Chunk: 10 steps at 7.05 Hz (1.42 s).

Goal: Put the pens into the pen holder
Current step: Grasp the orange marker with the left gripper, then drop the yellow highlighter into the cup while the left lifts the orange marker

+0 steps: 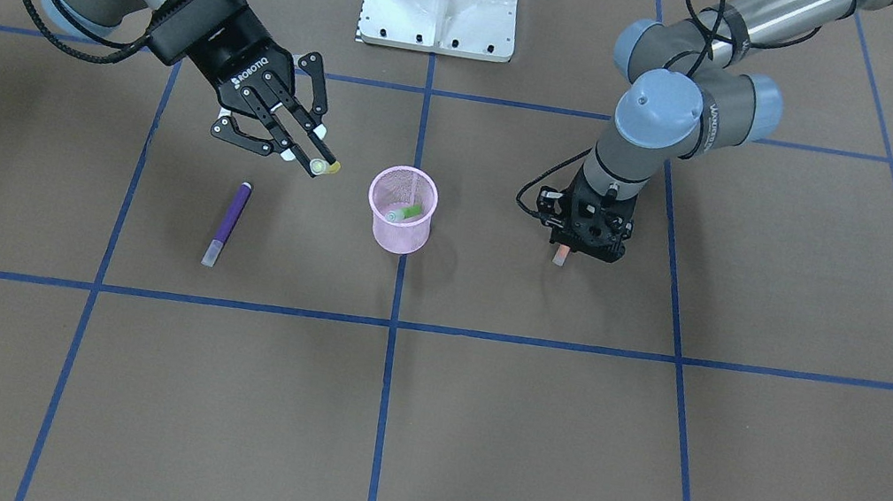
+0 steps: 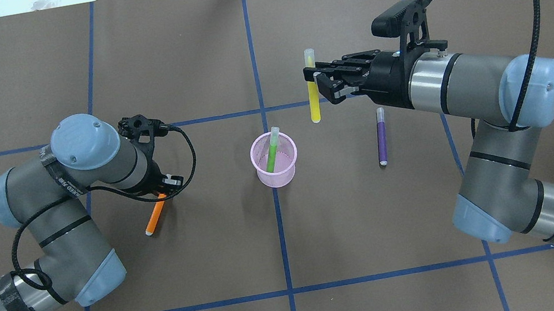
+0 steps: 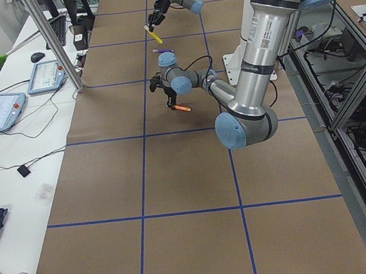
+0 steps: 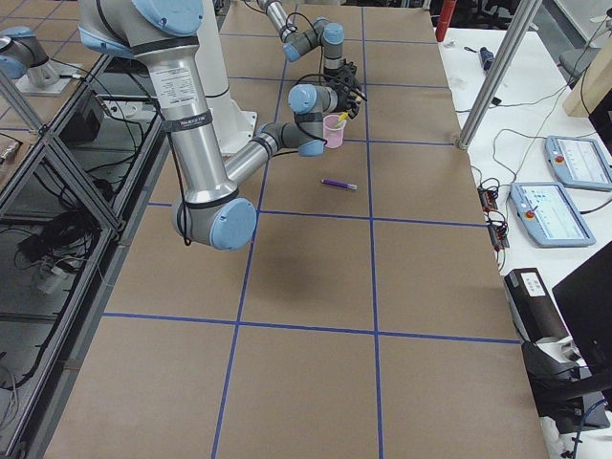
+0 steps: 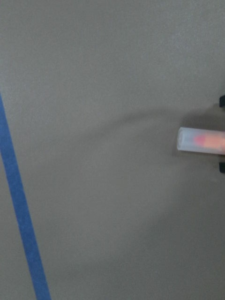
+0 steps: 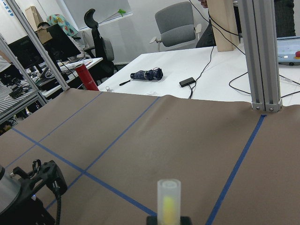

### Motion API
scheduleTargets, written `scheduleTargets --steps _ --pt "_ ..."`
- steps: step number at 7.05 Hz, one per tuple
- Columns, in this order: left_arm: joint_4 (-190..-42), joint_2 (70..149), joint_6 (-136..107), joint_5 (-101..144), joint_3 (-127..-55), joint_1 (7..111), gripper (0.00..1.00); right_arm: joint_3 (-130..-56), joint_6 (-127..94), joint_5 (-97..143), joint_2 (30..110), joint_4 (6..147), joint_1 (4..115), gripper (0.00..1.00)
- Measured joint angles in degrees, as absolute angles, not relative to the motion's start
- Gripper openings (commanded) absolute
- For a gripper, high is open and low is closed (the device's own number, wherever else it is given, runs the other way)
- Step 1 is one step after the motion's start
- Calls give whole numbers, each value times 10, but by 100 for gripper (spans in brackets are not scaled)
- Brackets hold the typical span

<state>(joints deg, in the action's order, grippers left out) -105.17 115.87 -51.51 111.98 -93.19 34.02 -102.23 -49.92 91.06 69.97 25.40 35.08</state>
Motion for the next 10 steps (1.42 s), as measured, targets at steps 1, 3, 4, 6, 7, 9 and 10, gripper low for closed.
scheduleTargets --steps 1,3,4,6,7,9,10 --pt "-1044 1159 -518 1120 -936 341 0 -1022 -499 911 699 254 351 0" --pt "-1028 1155 -520 1121 -968 354 0 -1021 -500 911 693 256 350 0" --pt "-1023 1149 -520 1122 -998 369 0 -1020 -500 910 684 264 349 0" --pt "-1016 1146 -516 1124 -1050 402 0 -1011 -498 869 664 280 322 0" --pt "-1015 1146 -514 1124 -1064 413 0 -1003 -497 838 654 282 302 0" --pt "-1014 1145 -513 1124 -1074 422 0 -979 -497 804 635 283 276 0" --pt "-1014 1145 -513 1125 -1076 425 0 -971 -496 787 631 283 262 0"
